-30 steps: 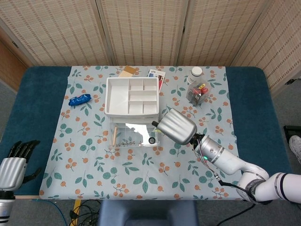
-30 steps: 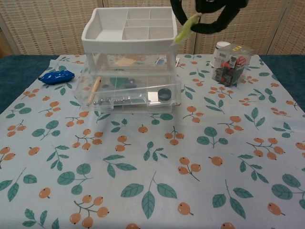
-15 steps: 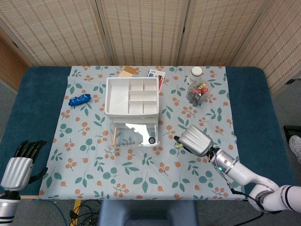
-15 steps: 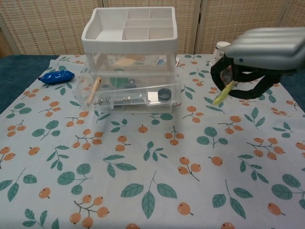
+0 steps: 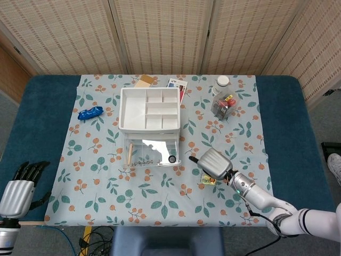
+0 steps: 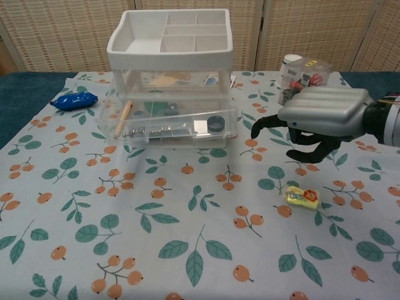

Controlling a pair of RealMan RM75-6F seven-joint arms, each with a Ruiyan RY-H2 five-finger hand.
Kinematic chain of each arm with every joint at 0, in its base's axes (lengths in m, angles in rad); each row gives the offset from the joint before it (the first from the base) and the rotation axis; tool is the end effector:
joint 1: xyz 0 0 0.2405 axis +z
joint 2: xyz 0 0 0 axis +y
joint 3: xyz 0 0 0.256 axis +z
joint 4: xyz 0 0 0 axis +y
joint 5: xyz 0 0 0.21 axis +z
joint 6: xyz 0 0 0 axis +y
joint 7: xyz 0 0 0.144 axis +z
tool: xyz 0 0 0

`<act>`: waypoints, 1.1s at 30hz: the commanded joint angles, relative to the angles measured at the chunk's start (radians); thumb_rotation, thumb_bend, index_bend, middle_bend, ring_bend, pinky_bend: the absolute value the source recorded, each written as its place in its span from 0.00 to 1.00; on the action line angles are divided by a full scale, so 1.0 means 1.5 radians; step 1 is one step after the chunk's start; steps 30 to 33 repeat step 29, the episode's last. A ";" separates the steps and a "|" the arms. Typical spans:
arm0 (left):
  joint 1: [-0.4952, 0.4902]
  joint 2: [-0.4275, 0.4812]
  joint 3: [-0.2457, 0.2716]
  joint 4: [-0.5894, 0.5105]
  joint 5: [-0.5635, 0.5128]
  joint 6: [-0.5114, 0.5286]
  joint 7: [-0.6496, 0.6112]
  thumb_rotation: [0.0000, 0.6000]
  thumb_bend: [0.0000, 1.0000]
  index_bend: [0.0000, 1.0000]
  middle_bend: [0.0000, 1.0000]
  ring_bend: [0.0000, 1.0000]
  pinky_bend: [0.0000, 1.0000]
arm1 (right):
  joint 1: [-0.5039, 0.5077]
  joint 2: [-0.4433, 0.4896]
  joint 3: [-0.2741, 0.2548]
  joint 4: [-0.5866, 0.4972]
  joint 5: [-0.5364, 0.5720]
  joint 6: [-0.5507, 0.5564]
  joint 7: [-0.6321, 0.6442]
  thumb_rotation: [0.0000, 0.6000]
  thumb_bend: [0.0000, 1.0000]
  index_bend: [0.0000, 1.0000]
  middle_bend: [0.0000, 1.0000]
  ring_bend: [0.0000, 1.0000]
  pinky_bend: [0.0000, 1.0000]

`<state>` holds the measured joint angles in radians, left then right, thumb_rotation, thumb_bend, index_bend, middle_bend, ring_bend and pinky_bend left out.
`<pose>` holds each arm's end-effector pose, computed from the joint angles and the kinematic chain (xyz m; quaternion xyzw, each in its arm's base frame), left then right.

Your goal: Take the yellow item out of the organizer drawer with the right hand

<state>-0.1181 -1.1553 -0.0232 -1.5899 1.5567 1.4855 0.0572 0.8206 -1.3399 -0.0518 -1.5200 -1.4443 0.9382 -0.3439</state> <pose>-0.3008 0.1853 0.1427 -0.6302 -0.3589 -0.3883 0.5685 -0.1633 -0.3216 0.0142 0.8716 -0.1732 0.2875 0.3574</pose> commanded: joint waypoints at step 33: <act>-0.020 -0.007 -0.014 -0.019 -0.002 -0.009 0.013 1.00 0.22 0.14 0.18 0.16 0.10 | -0.417 0.209 -0.025 -0.150 0.021 0.447 0.127 1.00 0.39 0.13 0.20 0.13 0.22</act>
